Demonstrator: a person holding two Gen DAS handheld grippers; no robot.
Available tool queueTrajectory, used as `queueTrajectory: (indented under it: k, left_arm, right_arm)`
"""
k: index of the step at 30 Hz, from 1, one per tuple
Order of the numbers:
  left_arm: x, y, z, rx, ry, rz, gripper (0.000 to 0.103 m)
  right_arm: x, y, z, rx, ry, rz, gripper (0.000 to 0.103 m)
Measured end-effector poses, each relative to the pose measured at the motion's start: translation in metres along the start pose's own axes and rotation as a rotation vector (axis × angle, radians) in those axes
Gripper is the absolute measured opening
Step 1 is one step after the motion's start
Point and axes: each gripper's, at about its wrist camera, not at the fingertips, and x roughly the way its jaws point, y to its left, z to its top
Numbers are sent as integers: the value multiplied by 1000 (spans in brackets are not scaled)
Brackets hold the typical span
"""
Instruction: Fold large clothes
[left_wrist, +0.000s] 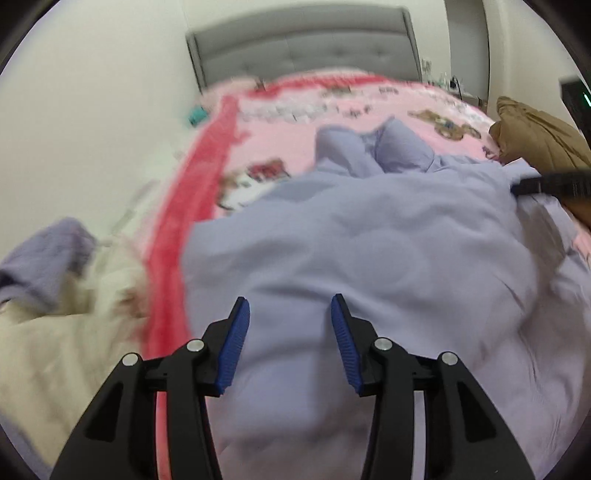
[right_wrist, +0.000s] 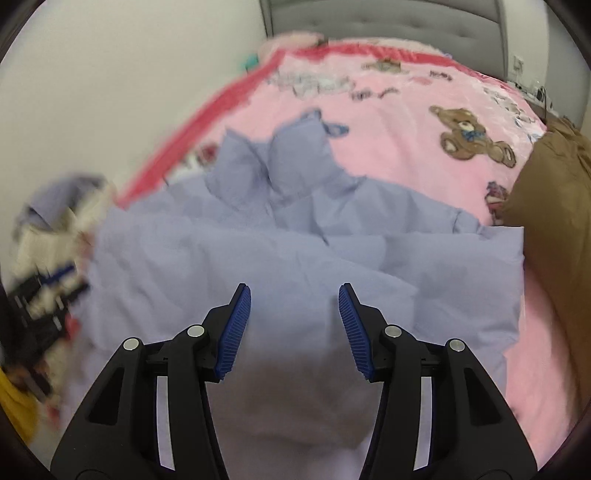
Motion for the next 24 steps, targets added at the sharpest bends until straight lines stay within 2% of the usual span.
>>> queueTrajectory:
  k: [2, 6, 9, 12, 14, 16, 17, 20, 22, 24]
  left_arm:
    - [21, 1, 5, -31, 62, -29, 46]
    - [36, -5, -6, -46, 92, -19, 46]
    - [38, -13, -19, -62, 63, 6, 46]
    - [22, -20, -24, -91, 15, 67, 46]
    - [-2, -30, -28, -77, -69, 87, 46]
    - [-22, -43, -28, -39, -161, 70, 49]
    - [-23, -49, -27, -27, -161, 48, 54]
    - [-6, -62, -24, -46, -35, -78, 54]
    - [3, -59, -28, -129, -4, -99, 54]
    - [7, -54, -28, -174, 11, -121, 54]
  right_arm:
    - [14, 3, -6, -26, 16, -20, 48]
    - [30, 2, -11, -13, 71, -13, 48]
    - [35, 2, -10, -19, 104, -6, 48]
    - [14, 5, 3, -17, 101, -1, 49]
    - [-13, 16, 20, -31, 34, 101, 50]
    - [-26, 45, 49, -104, 37, 179, 58]
    - [-24, 58, 63, -127, 62, 216, 58]
    - [-1, 119, 118, -218, 144, 351, 58]
    - [27, 161, 150, -259, 246, 378, 56]
    - [64, 207, 177, -298, 378, 423, 48]
